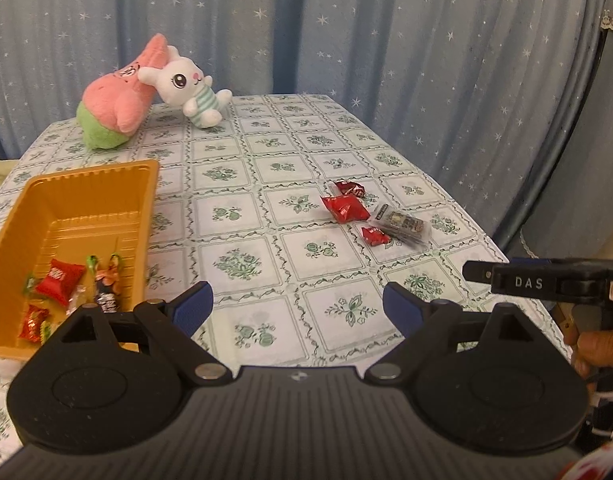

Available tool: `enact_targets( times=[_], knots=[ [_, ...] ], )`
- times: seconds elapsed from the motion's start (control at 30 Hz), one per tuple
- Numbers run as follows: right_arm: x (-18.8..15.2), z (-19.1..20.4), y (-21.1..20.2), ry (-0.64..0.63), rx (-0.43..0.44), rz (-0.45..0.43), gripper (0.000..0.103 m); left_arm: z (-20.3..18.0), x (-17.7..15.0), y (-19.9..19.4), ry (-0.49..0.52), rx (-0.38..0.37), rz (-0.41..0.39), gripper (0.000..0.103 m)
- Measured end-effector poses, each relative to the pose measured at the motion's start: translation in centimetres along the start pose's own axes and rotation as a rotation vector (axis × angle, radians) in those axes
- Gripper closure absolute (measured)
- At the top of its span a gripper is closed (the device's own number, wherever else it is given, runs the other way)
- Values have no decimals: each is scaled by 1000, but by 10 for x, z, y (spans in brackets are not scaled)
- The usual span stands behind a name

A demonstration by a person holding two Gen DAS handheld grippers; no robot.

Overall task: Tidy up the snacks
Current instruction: 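Move both open tools back toward the remaining snacks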

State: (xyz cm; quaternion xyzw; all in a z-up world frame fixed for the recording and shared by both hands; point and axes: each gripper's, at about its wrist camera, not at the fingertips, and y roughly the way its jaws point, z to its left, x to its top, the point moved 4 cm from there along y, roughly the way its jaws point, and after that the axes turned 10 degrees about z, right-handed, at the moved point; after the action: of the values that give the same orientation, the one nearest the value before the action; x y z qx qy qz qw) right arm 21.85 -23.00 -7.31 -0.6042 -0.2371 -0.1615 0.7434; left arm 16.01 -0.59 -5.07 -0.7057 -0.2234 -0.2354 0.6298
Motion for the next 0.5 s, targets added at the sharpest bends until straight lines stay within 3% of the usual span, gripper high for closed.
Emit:
enact_targets(
  times=[0.23, 0.5],
  knots=[
    [25, -9, 42, -154, -12, 11, 32, 0, 13, 36, -13, 3, 12, 12],
    [49, -3, 93, -372, 34, 10, 32, 0, 26, 73, -5, -5, 30, 12]
  ],
)
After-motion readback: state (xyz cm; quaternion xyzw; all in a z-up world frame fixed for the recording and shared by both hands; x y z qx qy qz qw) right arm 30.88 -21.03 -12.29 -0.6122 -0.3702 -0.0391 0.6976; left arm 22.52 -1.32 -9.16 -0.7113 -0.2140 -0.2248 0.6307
